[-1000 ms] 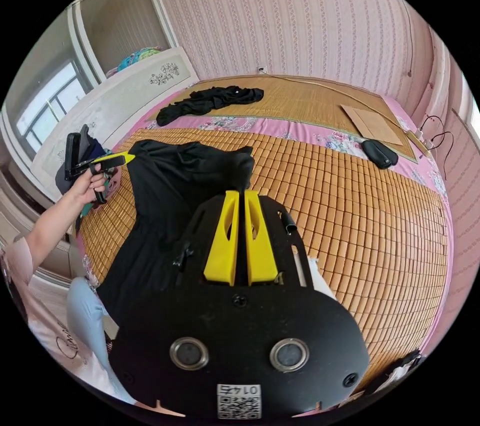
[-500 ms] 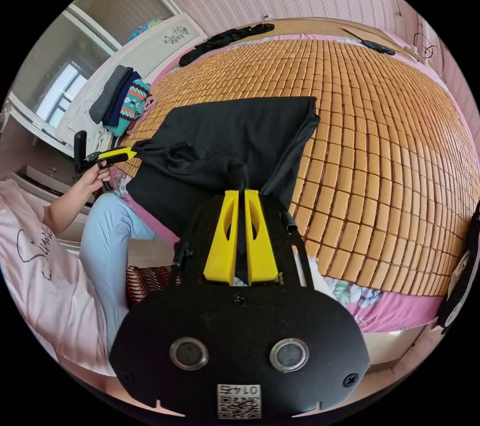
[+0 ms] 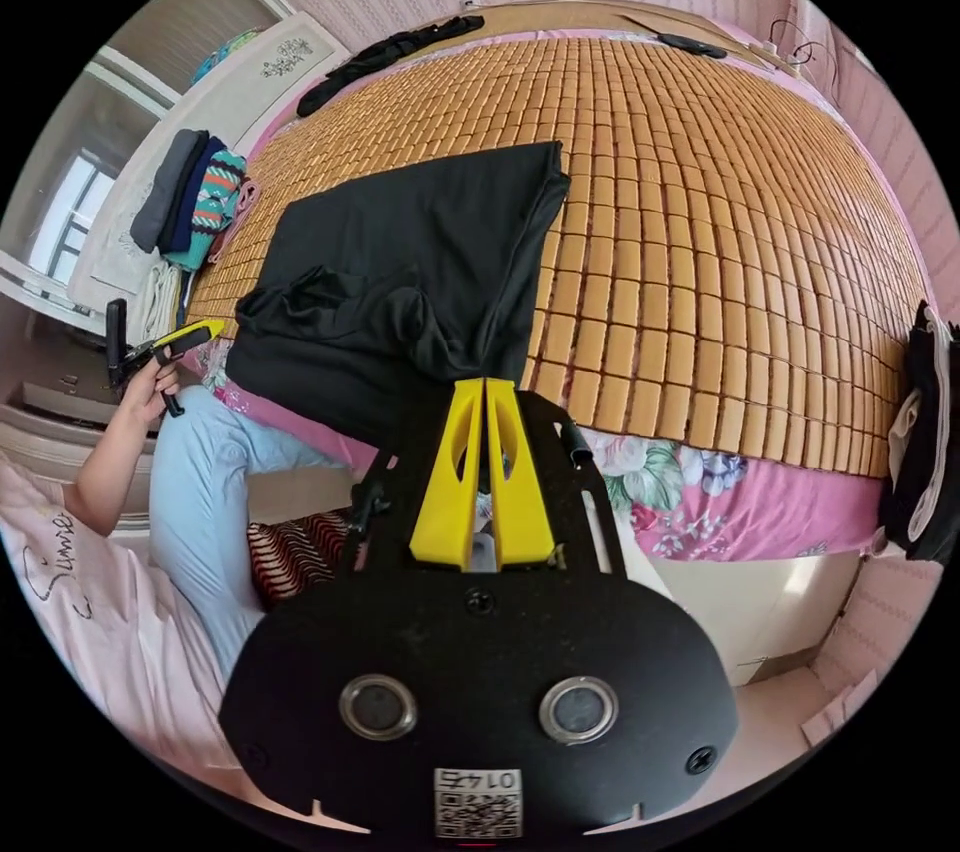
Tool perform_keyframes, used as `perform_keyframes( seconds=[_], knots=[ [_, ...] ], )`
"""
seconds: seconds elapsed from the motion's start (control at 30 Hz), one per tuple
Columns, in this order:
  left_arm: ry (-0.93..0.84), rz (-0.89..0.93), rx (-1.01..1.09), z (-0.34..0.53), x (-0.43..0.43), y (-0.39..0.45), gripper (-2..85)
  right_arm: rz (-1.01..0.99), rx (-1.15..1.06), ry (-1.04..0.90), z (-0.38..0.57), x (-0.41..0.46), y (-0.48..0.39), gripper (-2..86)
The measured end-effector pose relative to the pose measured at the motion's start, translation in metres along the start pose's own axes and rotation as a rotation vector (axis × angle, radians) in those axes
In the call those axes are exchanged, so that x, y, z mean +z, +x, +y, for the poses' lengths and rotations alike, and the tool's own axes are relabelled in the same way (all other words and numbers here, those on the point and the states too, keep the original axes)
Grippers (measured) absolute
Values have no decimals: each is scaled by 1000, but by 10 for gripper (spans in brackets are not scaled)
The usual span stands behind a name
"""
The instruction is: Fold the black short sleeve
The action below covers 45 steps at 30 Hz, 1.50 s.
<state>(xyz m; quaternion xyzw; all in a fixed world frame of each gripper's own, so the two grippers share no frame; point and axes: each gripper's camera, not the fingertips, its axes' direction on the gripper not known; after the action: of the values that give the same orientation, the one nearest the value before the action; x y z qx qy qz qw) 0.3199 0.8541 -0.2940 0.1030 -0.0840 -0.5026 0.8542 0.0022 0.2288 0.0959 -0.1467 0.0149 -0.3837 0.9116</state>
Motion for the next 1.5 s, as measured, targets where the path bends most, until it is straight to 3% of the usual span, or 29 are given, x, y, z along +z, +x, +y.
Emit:
perform_keyframes(
  seconds=[0.2, 0.33, 0.43, 0.47, 0.67, 0.97, 1.27, 1.5],
  knots=[
    [19, 20, 168, -38, 15, 65, 53, -3, -134, 54, -40, 30, -58, 56],
    [-59, 0, 203, -61, 52, 91, 74, 24, -170, -40, -69, 79, -83, 95],
    [-181, -58, 213, -64, 86, 97, 56, 95, -205, -132, -78, 117, -93, 71],
    [-123, -44, 231, -60, 83, 98, 23, 106, -219, -114, -76, 118, -96, 49],
    [-79, 52, 209, -26, 48, 99, -9, -99, -340, -12, -34, 94, -105, 3],
    [-164, 80, 92, 68, 6, 114, -8, -139, -338, -208, 39, 138, -119, 4],
    [-152, 117, 160, 65, 3, 157, -8, -7, -231, -242, 34, 175, -161, 0],
    [-160, 92, 324, 62, 30, 208, -10, 110, -346, -375, -9, 238, -204, -3]
  ],
)
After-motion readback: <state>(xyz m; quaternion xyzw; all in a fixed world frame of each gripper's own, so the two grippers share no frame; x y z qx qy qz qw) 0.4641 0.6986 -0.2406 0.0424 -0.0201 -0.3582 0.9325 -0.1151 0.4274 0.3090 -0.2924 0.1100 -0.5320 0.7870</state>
